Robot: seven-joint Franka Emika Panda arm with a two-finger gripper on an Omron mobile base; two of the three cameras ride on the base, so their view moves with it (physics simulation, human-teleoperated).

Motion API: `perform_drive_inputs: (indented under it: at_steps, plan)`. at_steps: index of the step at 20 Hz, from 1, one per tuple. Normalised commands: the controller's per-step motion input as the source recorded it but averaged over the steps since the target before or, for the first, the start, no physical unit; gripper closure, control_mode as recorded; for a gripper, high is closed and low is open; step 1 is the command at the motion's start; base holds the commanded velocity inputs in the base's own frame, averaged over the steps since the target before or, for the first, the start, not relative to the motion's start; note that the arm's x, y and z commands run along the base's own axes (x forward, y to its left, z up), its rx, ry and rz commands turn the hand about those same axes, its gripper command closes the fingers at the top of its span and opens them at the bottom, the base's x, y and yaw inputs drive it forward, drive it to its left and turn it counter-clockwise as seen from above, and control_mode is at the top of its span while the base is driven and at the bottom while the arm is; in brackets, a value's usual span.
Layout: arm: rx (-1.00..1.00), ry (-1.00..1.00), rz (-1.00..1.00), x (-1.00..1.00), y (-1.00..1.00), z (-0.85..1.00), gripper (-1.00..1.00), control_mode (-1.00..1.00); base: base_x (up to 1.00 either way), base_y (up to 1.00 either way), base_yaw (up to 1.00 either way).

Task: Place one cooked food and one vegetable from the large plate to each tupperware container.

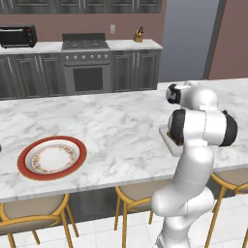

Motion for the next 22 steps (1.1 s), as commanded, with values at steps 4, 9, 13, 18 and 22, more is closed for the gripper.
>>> perform_drive_inputs:
  at_steps: [4,9,13,18,22]
  plan:
    - [0.00,-0.13,0.00,0.00,-0.97,0.00,1.00,-1.00,0.00,0.00,0.00]
    - [0.00,-0.23,0.02,0.09,-0.19,-0.07,1.00,-1.00,0.00,0.00,0.00]
    - [0.00,-0.15,0.09,0.43,-0.05,-0.20,1.00,-1.00,0.00,0.00,0.00]
    - [0.00,-0.08,0.02,0.39,-0.11,-0.32,1.00,-1.00,0.00,0.00,0.00]
    - [0.00,0.00,0.00,0.23,0.01,-0.41,1.00,-1.00,0.00,0.00,0.00]
